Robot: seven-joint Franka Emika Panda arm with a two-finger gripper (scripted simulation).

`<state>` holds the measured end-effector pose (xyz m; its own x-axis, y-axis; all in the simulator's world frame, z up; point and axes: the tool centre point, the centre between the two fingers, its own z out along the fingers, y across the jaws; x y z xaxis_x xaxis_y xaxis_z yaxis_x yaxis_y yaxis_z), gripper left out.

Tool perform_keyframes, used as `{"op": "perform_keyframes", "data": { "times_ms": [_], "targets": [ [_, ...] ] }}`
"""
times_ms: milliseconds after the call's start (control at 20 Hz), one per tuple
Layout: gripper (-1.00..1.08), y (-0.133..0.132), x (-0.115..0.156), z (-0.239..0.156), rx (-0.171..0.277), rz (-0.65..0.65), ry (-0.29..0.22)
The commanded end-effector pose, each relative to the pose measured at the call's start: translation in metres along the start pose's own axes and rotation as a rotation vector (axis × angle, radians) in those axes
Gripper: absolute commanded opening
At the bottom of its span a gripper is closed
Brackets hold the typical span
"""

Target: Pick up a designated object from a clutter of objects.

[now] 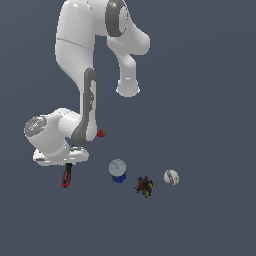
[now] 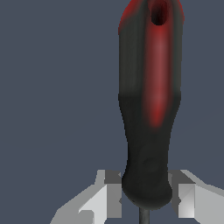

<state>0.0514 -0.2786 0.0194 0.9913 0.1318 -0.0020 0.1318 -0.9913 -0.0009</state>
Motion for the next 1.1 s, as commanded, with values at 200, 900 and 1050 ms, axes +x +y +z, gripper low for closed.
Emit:
{"op": "perform_keyframes", "data": {
  "times_ms": [200,900,1050],
  "targets": [
    [-1.0,-0.02,-0.007,-0.014,-0.001,0.0,0.001],
    [-1.0,-0.112,-0.044,-0.076,0.0,-0.001,0.002],
    [-1.0,-0.135,-0.054,-0.093,0.0,-0.001,0.002]
  ]
}}
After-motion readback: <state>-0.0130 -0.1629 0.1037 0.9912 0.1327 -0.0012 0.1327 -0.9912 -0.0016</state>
